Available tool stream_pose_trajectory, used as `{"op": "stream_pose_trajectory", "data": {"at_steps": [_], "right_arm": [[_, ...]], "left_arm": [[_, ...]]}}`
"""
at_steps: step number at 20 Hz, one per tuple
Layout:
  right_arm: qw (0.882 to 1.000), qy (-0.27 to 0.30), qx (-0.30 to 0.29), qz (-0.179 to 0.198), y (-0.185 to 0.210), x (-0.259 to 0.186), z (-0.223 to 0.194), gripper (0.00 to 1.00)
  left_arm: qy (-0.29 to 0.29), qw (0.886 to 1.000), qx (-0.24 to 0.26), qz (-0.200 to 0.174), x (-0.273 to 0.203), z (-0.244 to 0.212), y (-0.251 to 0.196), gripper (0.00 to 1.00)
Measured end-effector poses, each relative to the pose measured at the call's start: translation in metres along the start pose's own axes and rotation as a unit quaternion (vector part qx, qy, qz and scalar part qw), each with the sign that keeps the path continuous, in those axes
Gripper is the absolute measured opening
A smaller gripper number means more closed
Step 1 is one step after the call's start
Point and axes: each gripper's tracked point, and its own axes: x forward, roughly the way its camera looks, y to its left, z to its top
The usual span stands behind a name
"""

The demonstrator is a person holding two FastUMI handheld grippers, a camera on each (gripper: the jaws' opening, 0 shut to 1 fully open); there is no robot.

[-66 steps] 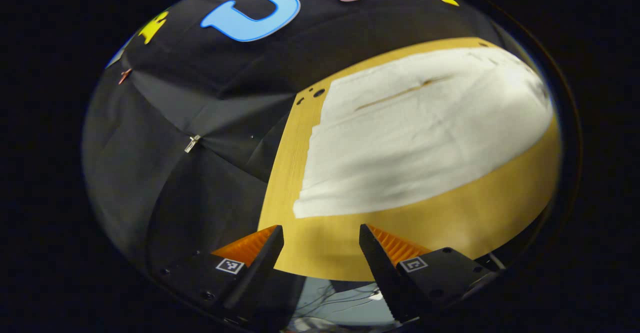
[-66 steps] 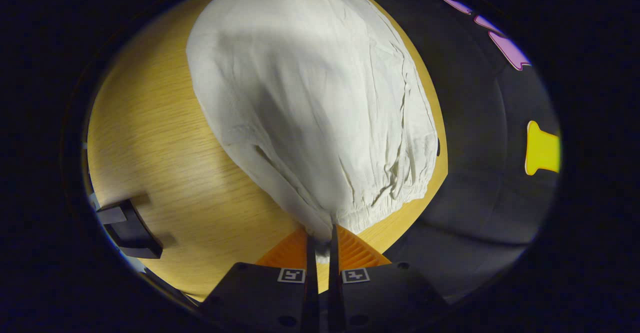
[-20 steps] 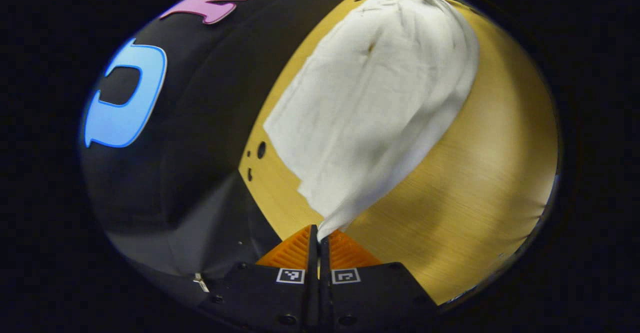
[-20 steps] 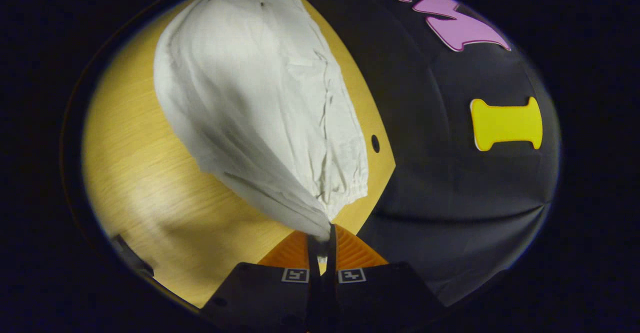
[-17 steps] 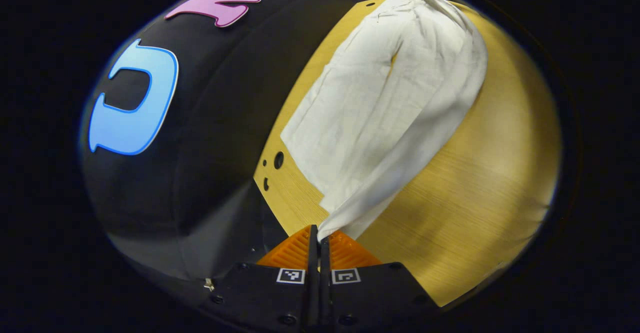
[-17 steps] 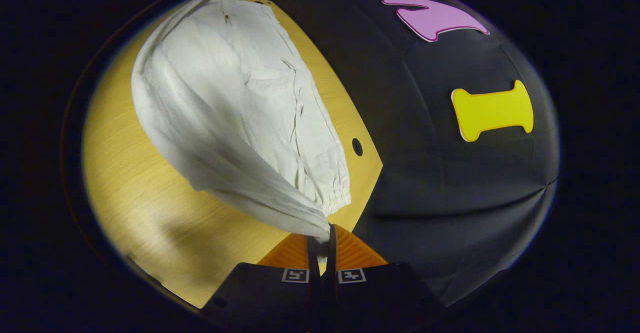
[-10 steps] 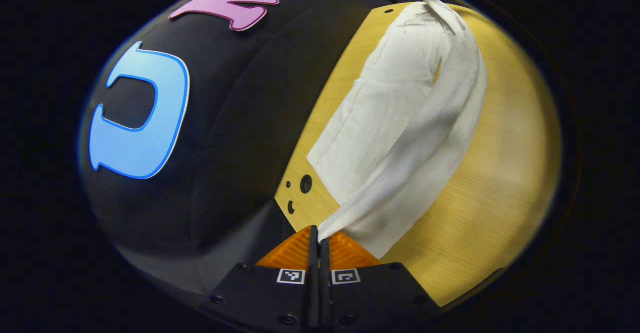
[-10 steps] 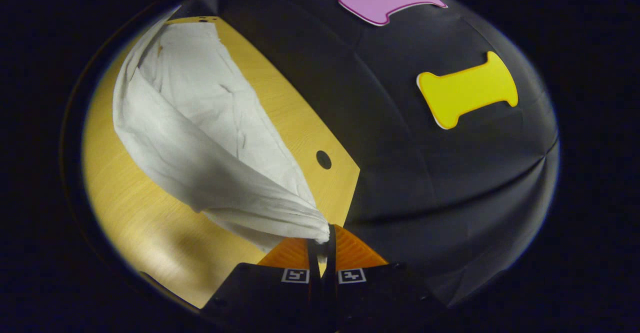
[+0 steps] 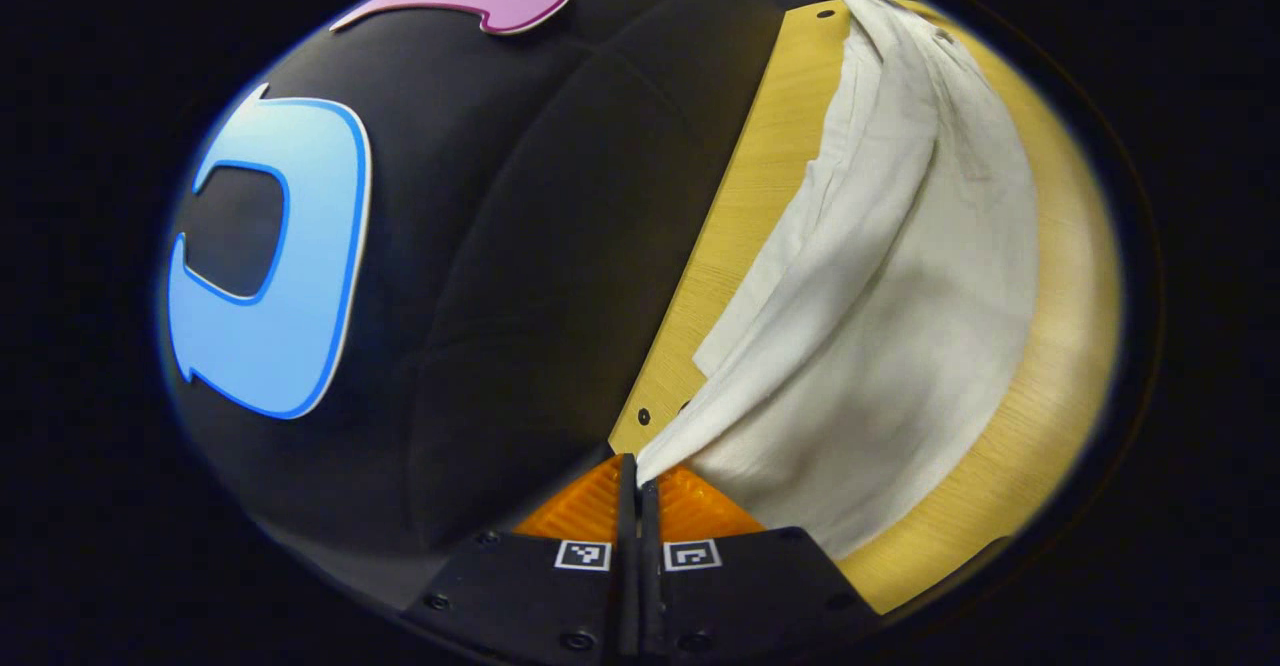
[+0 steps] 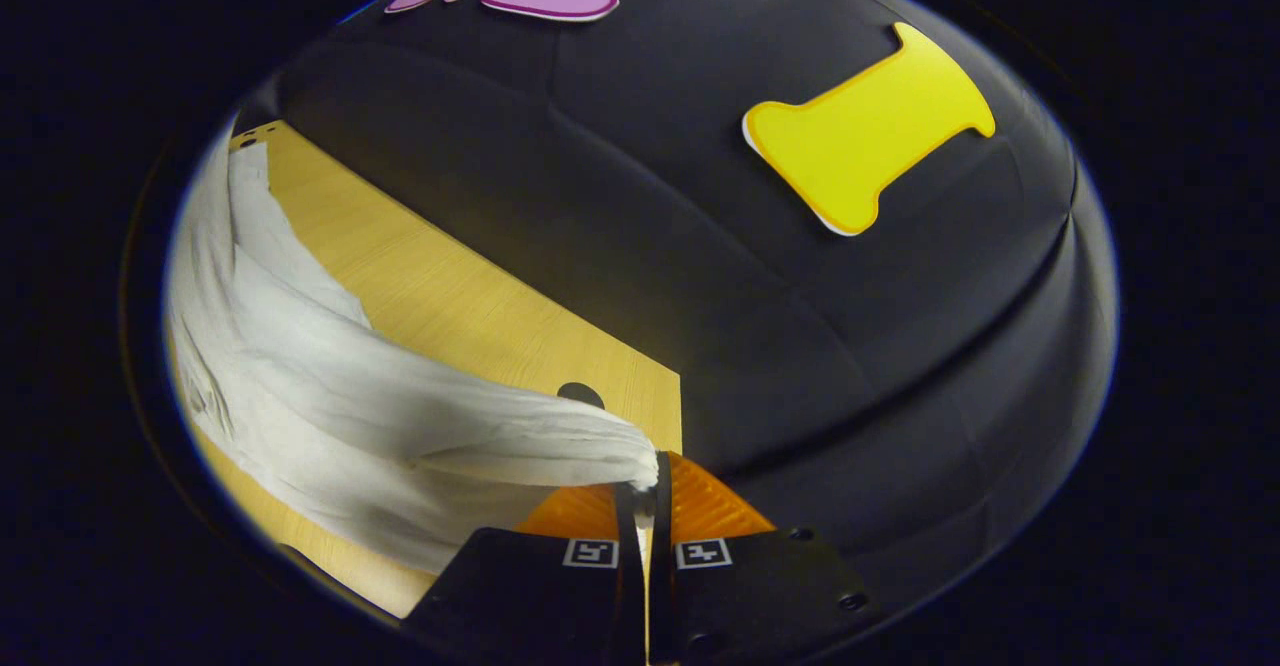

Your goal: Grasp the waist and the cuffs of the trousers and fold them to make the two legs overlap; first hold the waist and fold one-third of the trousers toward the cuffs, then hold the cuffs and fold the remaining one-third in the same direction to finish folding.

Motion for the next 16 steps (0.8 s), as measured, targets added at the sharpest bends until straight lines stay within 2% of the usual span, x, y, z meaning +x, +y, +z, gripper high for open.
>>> {"op": "stream_pose_trajectory", "data": {"at_steps": [3,5,7,8,9,10,12,13,16], "right_arm": [[0.999,0.037,0.017,0.013,0.017,0.031,-0.014,0.07],[0.997,0.061,0.036,0.025,0.023,0.037,-0.027,0.15],[0.992,0.088,0.082,0.036,0.019,0.046,-0.04,0.25],[0.988,0.099,0.113,0.041,0.018,0.047,-0.042,0.36],[0.982,0.108,0.144,0.05,0.019,0.047,-0.045,0.58],[0.978,0.11,0.168,0.054,0.016,0.037,-0.045,0.8],[0.973,0.106,0.198,0.052,0.004,0.028,-0.044,0.96],[0.97,0.102,0.215,0.057,0.0,0.023,-0.044,0.97],[0.956,0.104,0.27,0.049,-0.012,0.007,-0.06,0.98]], "left_arm": [[0.027,0.994,-0.109,0.017,0.027,-0.012,-0.009,0.05],[0.034,0.988,-0.148,0.021,0.034,-0.01,-0.017,0.05],[0.043,0.979,-0.196,0.019,0.038,-0.01,-0.036,0.05],[0.045,0.974,-0.222,0.016,0.037,-0.011,-0.046,0.05],[0.043,0.968,-0.246,0.018,0.032,-0.007,-0.051,0.27],[0.04,0.962,-0.269,0.019,0.028,-0.003,-0.055,0.43],[0.029,0.949,-0.312,0.021,0.011,0.01,-0.061,0.76],[0.023,0.942,-0.333,0.022,0.002,0.018,-0.062,0.92],[0.002,0.923,-0.384,0.027,-0.038,0.047,-0.06,0.95]]}}
